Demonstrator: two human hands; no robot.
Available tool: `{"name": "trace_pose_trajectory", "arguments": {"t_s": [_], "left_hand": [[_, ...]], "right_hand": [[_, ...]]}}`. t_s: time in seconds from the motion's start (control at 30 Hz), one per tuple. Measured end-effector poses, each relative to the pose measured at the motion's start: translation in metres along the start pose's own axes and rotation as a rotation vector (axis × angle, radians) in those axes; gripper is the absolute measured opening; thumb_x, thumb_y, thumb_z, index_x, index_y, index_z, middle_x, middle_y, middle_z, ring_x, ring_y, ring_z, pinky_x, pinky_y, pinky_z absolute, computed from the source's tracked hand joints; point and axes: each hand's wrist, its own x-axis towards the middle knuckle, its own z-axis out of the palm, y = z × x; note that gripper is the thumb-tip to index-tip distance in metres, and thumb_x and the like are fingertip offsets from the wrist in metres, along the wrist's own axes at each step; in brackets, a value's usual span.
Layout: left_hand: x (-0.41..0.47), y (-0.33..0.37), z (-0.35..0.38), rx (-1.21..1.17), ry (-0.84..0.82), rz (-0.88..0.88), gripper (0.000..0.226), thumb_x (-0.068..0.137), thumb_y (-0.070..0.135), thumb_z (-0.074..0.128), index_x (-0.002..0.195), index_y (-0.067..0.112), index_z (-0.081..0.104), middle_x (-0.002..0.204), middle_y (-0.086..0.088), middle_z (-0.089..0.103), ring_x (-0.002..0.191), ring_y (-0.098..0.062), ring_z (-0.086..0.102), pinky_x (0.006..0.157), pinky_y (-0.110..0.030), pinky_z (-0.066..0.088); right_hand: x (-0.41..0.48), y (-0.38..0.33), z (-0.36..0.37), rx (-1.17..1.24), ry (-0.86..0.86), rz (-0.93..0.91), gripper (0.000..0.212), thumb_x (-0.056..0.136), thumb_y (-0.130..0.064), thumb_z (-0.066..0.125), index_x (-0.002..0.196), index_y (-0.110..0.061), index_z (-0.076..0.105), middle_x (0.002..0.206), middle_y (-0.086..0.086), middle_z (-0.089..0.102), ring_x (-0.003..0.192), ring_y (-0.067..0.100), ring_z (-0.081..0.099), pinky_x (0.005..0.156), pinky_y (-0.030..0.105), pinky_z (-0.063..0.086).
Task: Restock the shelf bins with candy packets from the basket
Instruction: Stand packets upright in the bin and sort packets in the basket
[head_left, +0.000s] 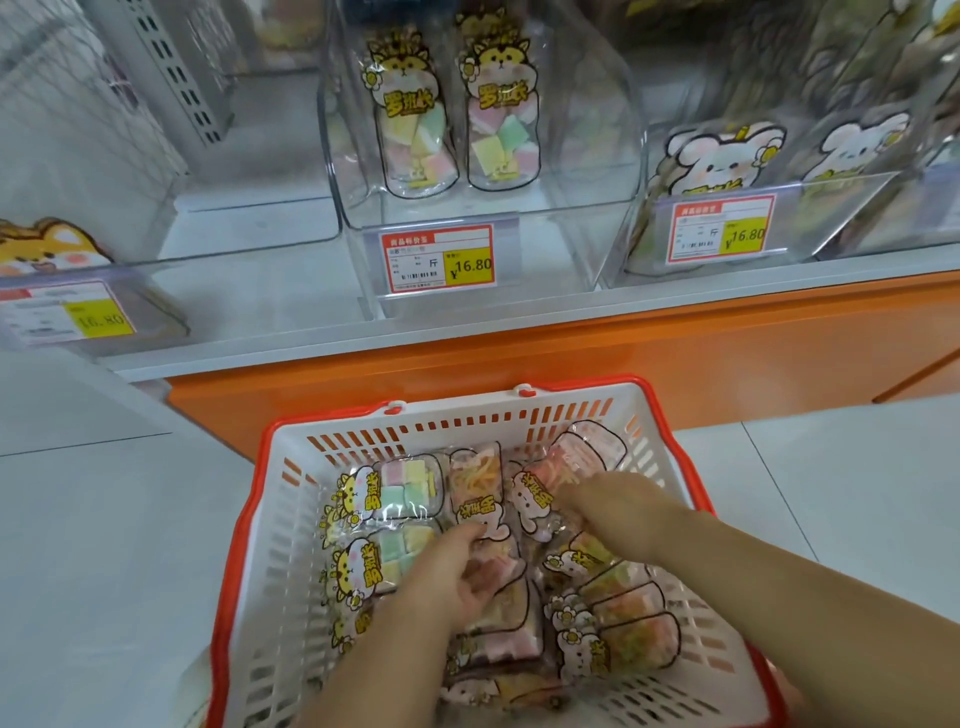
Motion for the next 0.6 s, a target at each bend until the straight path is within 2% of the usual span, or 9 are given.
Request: {"name": "trace_pose_trajectory", "arguments": {"t_s": [0.13,0.2,0.27,0.33,0.37,0.4,0.47,0.53,0.6], "left_hand": [[0.003,0.003,0.012,-0.117,0.052,0.055,0.015,0.093,0.017,0.068,0.100,0.007,0.059,0.091,-0.017,0.054,0.081,-0.025,0.057,0.098,-0.047,0.053],[0.005,0.002,0.013,-0.110,0.070,0.099,0.016,0.094,0.016,0.067,0.102,0.005,0.061,0.095,-0.016,0.058,0.081,-0.023,0.058,0.096,-0.046,0.054],[0.004,-0.001,0.012,-0.051,0.112,0.175,0.013,0.094,0.014,0.067,0.097,0.002,0.062,0.092,-0.015,0.064,0.077,-0.022,0.062,0.086,-0.040,0.058],[-0.003,-0.002,0.013,0.031,0.174,0.289,0.014,0.095,0.013,0.067,0.086,0.003,0.063,0.072,-0.012,0.069,0.058,-0.021,0.065,0.069,-0.035,0.054],[-0.009,-0.001,0.014,0.092,0.199,0.364,0.014,0.095,0.014,0.067,0.086,0.003,0.065,0.065,-0.010,0.070,0.052,-0.020,0.065,0.066,-0.030,0.051],[-0.016,0.000,0.016,0.184,0.229,0.454,0.013,0.094,0.016,0.066,0.088,0.005,0.068,0.068,-0.007,0.073,0.053,-0.018,0.066,0.064,-0.026,0.048],[-0.036,0.005,0.020,0.434,0.256,0.651,0.008,0.095,0.018,0.063,0.093,0.019,0.070,0.088,0.001,0.072,0.065,-0.010,0.061,0.058,-0.019,0.040],[-0.057,0.011,0.023,0.701,0.211,0.816,0.013,0.097,0.017,0.058,0.092,0.026,0.065,0.093,0.008,0.068,0.073,-0.004,0.057,0.058,-0.017,0.039],[-0.074,0.017,0.027,0.889,0.108,0.894,0.015,0.098,0.015,0.056,0.094,0.024,0.067,0.102,0.005,0.069,0.079,-0.005,0.060,0.057,-0.013,0.043]], "right_hand": [[-0.017,0.016,-0.019,0.296,0.115,0.089,0.034,0.091,-0.007,0.054,0.116,-0.030,0.057,0.102,-0.006,0.070,0.092,0.017,0.067,0.082,0.036,0.057],[-0.025,0.024,-0.032,0.414,0.179,0.124,0.037,0.089,-0.005,0.055,0.116,-0.028,0.064,0.099,-0.010,0.071,0.092,0.011,0.067,0.082,0.033,0.056],[-0.035,0.030,-0.044,0.519,0.230,0.156,0.035,0.089,-0.003,0.057,0.112,-0.027,0.067,0.093,-0.012,0.070,0.085,0.005,0.065,0.078,0.028,0.056],[-0.046,0.035,-0.054,0.609,0.271,0.175,0.032,0.090,-0.004,0.062,0.110,-0.027,0.068,0.089,-0.013,0.069,0.081,0.002,0.065,0.077,0.027,0.057],[-0.052,0.036,-0.059,0.651,0.288,0.182,0.030,0.090,-0.004,0.064,0.110,-0.027,0.069,0.088,-0.014,0.068,0.081,0.002,0.065,0.077,0.028,0.058],[-0.059,0.037,-0.064,0.696,0.304,0.186,0.029,0.090,-0.005,0.065,0.109,-0.027,0.069,0.087,-0.013,0.069,0.081,0.003,0.066,0.078,0.029,0.058],[-0.074,0.037,-0.075,0.766,0.341,0.187,0.027,0.090,-0.006,0.066,0.108,-0.026,0.068,0.088,-0.009,0.070,0.082,0.006,0.067,0.079,0.030,0.058],[-0.090,0.035,-0.084,0.810,0.382,0.181,0.028,0.090,-0.005,0.066,0.107,-0.027,0.068,0.090,-0.006,0.070,0.083,0.010,0.068,0.080,0.033,0.059],[-0.108,0.032,-0.093,0.850,0.421,0.176,0.024,0.090,-0.007,0.067,0.102,-0.028,0.068,0.089,-0.005,0.071,0.082,0.012,0.069,0.079,0.032,0.059]]}}
